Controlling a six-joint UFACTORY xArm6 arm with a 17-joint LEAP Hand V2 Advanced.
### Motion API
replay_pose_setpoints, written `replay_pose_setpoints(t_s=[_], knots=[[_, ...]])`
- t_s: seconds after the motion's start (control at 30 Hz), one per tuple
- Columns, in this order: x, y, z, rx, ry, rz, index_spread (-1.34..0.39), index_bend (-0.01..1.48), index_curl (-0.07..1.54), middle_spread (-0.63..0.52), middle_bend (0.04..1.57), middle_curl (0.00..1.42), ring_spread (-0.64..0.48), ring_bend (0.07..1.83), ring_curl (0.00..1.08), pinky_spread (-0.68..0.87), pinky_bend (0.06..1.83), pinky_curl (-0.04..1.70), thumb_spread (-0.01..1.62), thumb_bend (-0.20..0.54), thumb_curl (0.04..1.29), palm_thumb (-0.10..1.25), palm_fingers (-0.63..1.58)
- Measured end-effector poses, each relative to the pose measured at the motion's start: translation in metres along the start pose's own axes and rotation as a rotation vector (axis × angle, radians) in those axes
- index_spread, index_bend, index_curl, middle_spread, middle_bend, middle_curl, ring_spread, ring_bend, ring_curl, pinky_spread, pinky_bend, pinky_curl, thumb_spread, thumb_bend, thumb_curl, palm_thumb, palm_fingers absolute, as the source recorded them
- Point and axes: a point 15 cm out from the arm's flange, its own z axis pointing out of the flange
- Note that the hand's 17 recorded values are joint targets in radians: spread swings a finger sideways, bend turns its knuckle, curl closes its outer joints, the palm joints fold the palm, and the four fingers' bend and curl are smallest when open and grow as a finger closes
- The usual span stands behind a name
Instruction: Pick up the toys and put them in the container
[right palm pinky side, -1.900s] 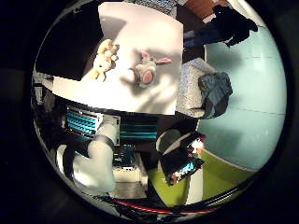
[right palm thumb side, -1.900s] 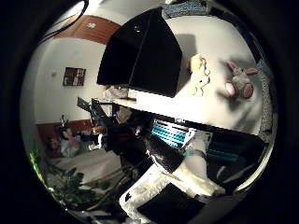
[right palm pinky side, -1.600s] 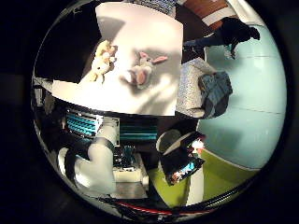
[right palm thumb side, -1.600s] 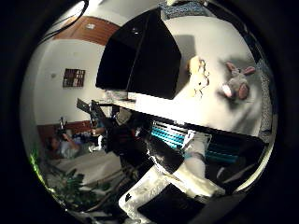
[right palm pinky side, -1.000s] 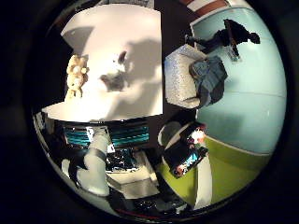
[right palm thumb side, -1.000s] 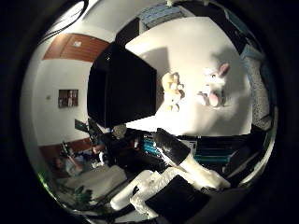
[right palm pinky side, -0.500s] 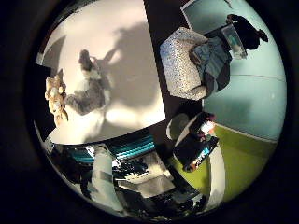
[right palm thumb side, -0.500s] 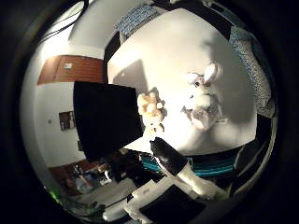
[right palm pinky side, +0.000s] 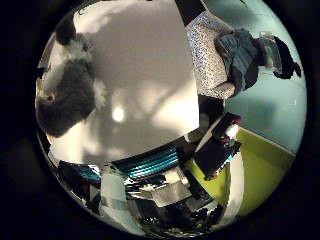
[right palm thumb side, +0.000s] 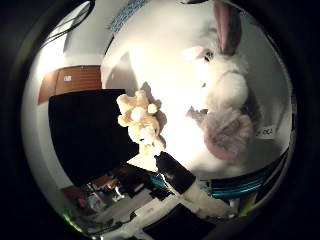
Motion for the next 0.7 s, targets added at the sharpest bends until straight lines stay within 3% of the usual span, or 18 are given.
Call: replay_pose_setpoints(t_s=[0.33, 0.43, 0.5, 0.57, 0.6, 0.63, 0.7], knots=[[0.000, 0.000, 0.042, -0.093, -0.009, -0.014, -0.30, 0.16, 0.26, 0.14, 0.20, 0.32, 0.24, 0.38, 0.26, 0.46, 0.58, 0.28, 1.12, -0.019, 0.31, 0.51, 0.06], [-0.009, 0.000, 0.044, -0.105, -0.003, -0.040, -0.31, 0.15, 0.25, 0.07, 0.23, 0.33, 0.22, 0.47, 0.27, 0.45, 0.56, 0.27, 1.11, -0.014, 0.31, 0.54, 0.20], [-0.013, 0.002, 0.044, -0.115, -0.002, -0.051, -0.32, 0.16, 0.25, -0.01, 0.28, 0.34, 0.14, 0.59, 0.29, 0.41, 0.54, 0.25, 1.11, -0.010, 0.32, 0.58, 0.39], [-0.014, 0.005, 0.044, -0.131, 0.005, -0.062, -0.33, 0.16, 0.25, -0.11, 0.42, 0.38, 0.00, 0.73, 0.31, 0.24, 0.55, 0.23, 1.10, -0.009, 0.33, 0.63, 0.67], [-0.013, 0.007, 0.043, -0.142, 0.012, -0.068, -0.34, 0.14, 0.24, -0.17, 0.54, 0.43, -0.10, 0.82, 0.35, 0.05, 0.67, 0.26, 1.10, -0.008, 0.34, 0.65, 0.94], [-0.012, 0.009, 0.042, -0.152, 0.016, -0.072, -0.36, 0.15, 0.24, -0.20, 0.60, 0.46, -0.18, 0.87, 0.36, -0.12, 0.74, 0.26, 1.10, -0.011, 0.35, 0.68, 1.06], [-0.011, 0.014, 0.038, -0.167, 0.022, -0.077, -0.39, 0.28, 0.31, -0.24, 0.77, 0.54, -0.25, 0.98, 0.44, -0.31, 0.85, 0.33, 1.09, -0.012, 0.36, 0.71, 1.29]])
